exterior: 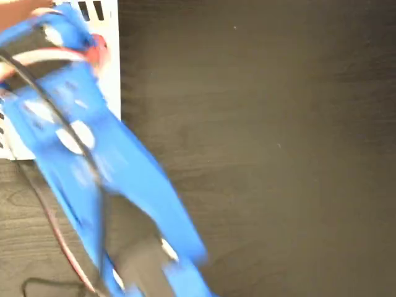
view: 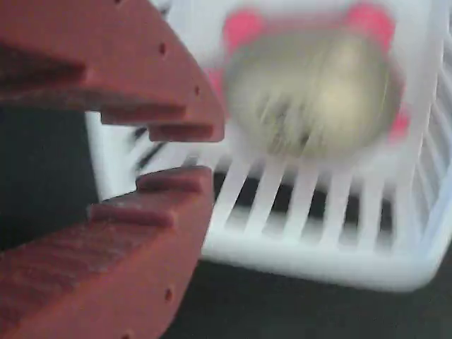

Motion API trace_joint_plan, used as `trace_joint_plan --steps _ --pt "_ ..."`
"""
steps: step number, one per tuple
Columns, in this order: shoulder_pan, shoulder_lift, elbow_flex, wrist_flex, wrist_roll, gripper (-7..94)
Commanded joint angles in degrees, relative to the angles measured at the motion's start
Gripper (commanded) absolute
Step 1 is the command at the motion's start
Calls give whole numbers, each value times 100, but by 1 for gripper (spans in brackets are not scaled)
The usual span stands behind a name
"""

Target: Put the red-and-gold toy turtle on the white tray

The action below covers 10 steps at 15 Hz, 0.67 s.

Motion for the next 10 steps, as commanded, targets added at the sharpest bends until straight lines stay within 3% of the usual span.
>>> trace_joint_plan --steps 1,3,5,10 --pt "185 2092 1125 -1406 -53 0" --pt "554 3384 2338 -2329 -132 0" --pt "905 4588 3595 -2813 -448 0" --pt "1345 7620 7893 -3261 -729 0"
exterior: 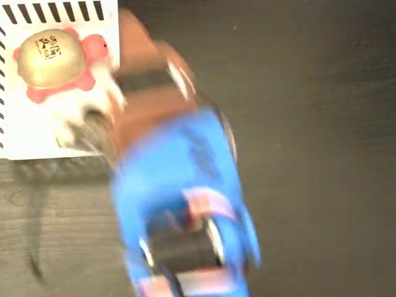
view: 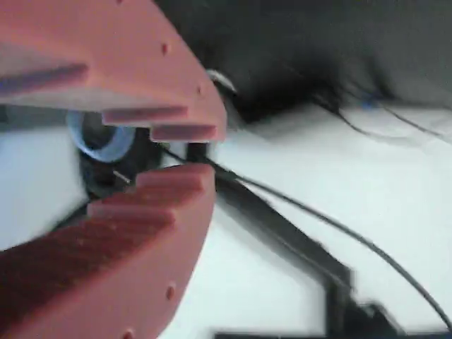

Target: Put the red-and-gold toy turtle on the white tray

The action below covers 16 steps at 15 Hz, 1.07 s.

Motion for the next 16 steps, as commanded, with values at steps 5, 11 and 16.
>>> trace_joint_plan --steps 5,11,16 --pt "141 3032 3683 615 79 0" --pt "299 4245 4254 2153 211 0" --pt "281 4254 4377 2558 229 0"
